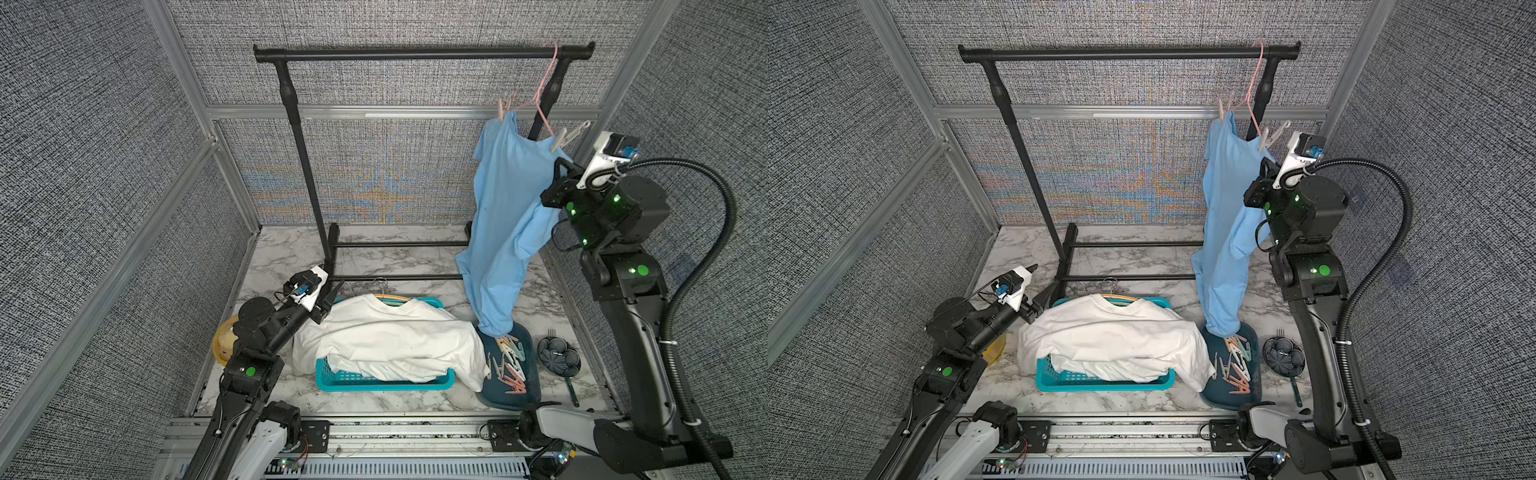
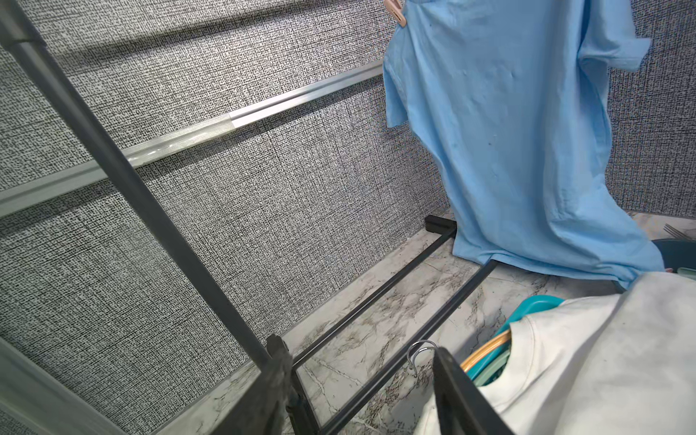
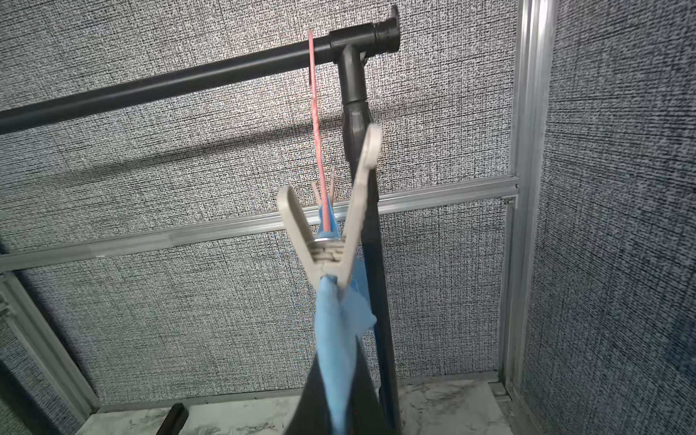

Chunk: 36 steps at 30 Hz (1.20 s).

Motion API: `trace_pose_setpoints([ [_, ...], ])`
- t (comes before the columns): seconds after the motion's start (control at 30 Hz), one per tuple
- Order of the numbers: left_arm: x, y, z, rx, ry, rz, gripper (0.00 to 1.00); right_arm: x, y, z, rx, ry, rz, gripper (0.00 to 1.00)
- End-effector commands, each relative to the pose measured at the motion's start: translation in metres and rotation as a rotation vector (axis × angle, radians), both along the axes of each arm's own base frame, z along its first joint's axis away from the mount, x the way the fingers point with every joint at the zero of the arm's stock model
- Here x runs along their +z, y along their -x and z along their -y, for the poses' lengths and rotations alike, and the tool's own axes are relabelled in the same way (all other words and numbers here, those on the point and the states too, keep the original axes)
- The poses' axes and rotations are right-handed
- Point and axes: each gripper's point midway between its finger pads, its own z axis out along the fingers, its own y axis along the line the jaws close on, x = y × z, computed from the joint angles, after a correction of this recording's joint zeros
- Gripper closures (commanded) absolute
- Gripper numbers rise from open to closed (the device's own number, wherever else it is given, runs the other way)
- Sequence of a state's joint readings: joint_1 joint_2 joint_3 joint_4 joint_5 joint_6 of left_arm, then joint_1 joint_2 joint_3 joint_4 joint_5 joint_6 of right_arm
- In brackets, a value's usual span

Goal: Use clothespins to secure the t-shirt on both sides of the hanger
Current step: Hang the hanger on the clothesline.

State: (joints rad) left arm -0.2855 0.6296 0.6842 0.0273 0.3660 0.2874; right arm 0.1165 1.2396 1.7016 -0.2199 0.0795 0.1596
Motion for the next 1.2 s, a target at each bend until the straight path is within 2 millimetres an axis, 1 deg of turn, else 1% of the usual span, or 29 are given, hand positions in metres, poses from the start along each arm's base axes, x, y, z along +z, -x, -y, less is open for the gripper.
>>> trace_pose_setpoints([
  [0.0,0.005,0.002,0.0,-0.006,0.011,0.006,0.4,0.018,0.004,-0.01,0.061,-0.007,0.06,1.0],
  [0.2,0.004,0.003,0.0,-0.004,0.009,0.003,0.4,0.038,0.005,-0.017,0.103,-0.007,0.119,1.0],
  [0.3,0.003,0.003,0.0,-0.005,0.007,-0.003,0.4,0.044,0.003,-0.021,0.123,-0.01,0.134,1.0],
  [0.33,0.002,0.003,0.0,-0.006,0.006,-0.004,0.4,0.043,0.002,-0.021,0.123,-0.014,0.132,1.0],
  [0.43,0.0,0.004,0.0,-0.005,0.001,-0.009,0.4,0.032,-0.005,-0.019,0.115,-0.027,0.107,1.0],
  [0.53,-0.002,0.004,-0.001,-0.004,0.001,-0.013,0.4,0.014,-0.009,-0.018,0.105,-0.032,0.074,1.0],
  [0.6,-0.004,0.004,0.0,-0.007,0.002,-0.018,0.4,0.001,-0.01,-0.018,0.103,-0.036,0.052,1.0],
  [0.67,-0.004,0.004,0.0,-0.008,0.0,-0.021,0.4,-0.008,-0.009,-0.017,0.098,-0.042,0.036,1.0],
  [0.73,-0.004,0.004,0.0,-0.006,0.0,-0.021,0.4,-0.013,-0.006,-0.018,0.108,-0.045,0.025,1.0],
  [0.77,-0.005,0.005,0.0,-0.007,0.0,-0.022,0.4,-0.016,-0.004,-0.019,0.116,-0.047,0.017,0.98],
  [0.8,-0.005,0.005,0.0,-0.006,-0.001,-0.025,0.39,-0.018,-0.002,-0.02,0.124,-0.045,0.009,0.92],
  [0.83,-0.006,0.005,-0.001,-0.006,-0.001,-0.027,0.39,-0.019,0.001,-0.021,0.13,-0.043,0.003,0.82],
  [0.87,-0.007,0.005,-0.001,-0.005,-0.004,-0.031,0.39,-0.021,0.003,-0.021,0.133,-0.039,-0.009,0.67],
  [0.9,-0.008,0.005,-0.001,-0.002,-0.006,-0.032,0.39,-0.024,0.007,-0.021,0.131,-0.032,-0.023,0.56],
  [0.97,-0.01,0.006,-0.003,0.006,-0.008,-0.034,0.38,-0.03,0.015,-0.019,0.127,-0.023,-0.054,0.36],
  [1.0,-0.011,0.006,-0.004,0.012,-0.009,-0.033,0.37,-0.034,0.021,-0.018,0.126,-0.023,-0.071,0.28],
  [1.07,-0.013,0.007,-0.005,0.017,-0.01,-0.034,0.37,-0.042,0.033,-0.016,0.122,-0.029,-0.111,0.18],
  [1.17,-0.017,0.009,-0.006,0.02,-0.012,-0.04,0.36,-0.061,0.056,-0.015,0.131,-0.06,-0.195,0.1],
])
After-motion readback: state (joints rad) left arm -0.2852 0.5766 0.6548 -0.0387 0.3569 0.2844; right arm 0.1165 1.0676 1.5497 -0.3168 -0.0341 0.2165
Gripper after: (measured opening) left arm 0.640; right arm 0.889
